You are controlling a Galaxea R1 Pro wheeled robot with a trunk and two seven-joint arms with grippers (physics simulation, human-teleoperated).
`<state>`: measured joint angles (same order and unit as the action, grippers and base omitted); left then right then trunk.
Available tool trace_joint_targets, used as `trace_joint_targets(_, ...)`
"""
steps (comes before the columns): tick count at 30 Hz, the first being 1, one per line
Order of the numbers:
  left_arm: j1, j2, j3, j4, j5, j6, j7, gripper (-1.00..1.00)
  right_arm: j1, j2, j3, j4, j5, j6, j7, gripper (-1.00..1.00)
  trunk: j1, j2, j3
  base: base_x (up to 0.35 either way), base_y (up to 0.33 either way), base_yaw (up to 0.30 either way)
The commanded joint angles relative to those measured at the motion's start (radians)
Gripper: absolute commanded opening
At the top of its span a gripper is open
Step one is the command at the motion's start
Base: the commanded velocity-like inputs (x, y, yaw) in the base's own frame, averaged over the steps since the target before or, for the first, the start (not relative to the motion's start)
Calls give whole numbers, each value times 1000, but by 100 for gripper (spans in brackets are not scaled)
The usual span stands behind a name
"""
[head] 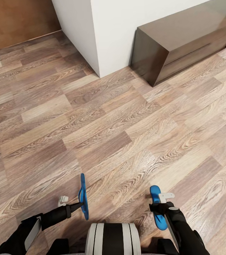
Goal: In the bedroom, move the book from the bed onto either nightstand, and place the two sandals side by side next to the bed.
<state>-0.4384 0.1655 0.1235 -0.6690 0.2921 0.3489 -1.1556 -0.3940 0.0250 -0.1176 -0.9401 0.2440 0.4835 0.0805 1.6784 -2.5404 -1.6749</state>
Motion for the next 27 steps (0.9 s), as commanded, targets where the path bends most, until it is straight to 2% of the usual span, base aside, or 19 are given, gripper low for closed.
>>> trace_joint_targets(1,0,-1,0,0,3,9,-4,-100,0,1,-4,-2,10,4,8,100,0,0,-1,0,0,0)
trace_joint_targets(6,0,-4,1,0,2,9,-4,-100,0,1,-5,-2,11,4,8,100,0,0,-1,0,0,0)
trace_joint_targets(16,0,-4,1,0,1,8,-4,-100,0,1,-5,-2,11,4,8,100,4,-3,-39,0,0,0)
trace_joint_targets(27,0,-4,1,0,1,8,-4,-100,0,1,-4,-2,11,4,8,100,4,-3,-39,0,0,0)
